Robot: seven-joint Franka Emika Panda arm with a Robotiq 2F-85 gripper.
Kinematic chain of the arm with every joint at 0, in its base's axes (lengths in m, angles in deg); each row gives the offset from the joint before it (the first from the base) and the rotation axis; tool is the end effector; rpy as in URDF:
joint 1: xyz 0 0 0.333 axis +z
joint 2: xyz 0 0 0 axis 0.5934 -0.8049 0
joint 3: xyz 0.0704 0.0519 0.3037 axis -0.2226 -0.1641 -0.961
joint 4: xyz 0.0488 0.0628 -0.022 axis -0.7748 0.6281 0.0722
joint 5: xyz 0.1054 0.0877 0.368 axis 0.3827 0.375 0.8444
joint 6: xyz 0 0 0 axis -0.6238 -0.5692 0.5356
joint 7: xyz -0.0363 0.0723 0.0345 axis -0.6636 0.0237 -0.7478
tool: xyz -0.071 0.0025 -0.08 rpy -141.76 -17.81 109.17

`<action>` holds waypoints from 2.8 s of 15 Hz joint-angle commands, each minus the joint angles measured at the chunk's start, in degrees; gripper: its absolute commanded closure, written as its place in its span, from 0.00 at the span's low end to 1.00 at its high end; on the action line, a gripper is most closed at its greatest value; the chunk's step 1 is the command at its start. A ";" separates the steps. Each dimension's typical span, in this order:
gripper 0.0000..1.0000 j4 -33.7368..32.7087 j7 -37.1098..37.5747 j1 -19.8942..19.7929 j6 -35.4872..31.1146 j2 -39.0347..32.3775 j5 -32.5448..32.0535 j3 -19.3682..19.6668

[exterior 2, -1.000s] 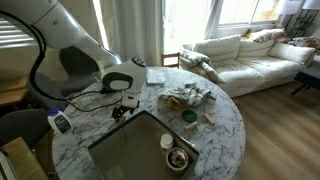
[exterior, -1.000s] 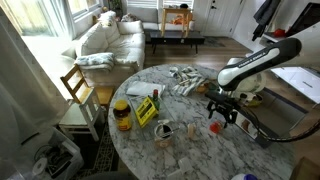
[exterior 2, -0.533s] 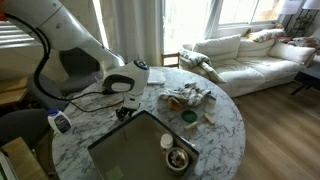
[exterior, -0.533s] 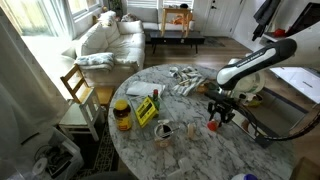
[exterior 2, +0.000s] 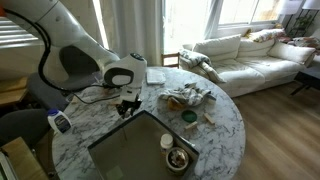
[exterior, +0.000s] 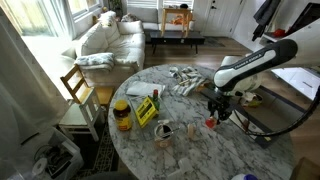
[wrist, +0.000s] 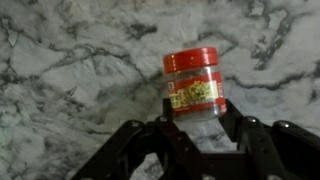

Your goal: Place the container with the red lid upside down.

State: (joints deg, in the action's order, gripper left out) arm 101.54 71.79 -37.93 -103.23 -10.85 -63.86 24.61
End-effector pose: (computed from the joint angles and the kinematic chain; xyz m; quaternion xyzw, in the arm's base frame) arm 0.5577 -0.1031 0.1894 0.6138 -0.7800 -0.1207 0.0125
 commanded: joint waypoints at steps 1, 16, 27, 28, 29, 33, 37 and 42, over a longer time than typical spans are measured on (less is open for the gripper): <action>0.75 -1.16 13.35 5.41 2.55 1.56 -9.56 3.09; 0.75 -9.51 47.30 12.90 13.63 -6.07 -44.78 3.47; 0.75 -11.85 61.04 15.62 16.57 -9.73 -60.22 2.52; 0.75 -12.04 61.77 15.54 17.10 -10.05 -61.37 2.17; 0.75 -12.20 62.26 15.36 17.57 -10.36 -62.23 1.76; 0.75 -12.81 62.95 14.71 19.54 -11.27 -64.32 -0.10; 0.21 -12.75 60.94 13.38 19.83 -10.37 -63.37 -2.06; 0.00 -12.20 58.15 11.45 18.69 -8.19 -62.07 -3.42</action>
State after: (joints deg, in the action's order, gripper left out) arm 88.89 132.36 -23.95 -84.23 -20.84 -126.90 23.04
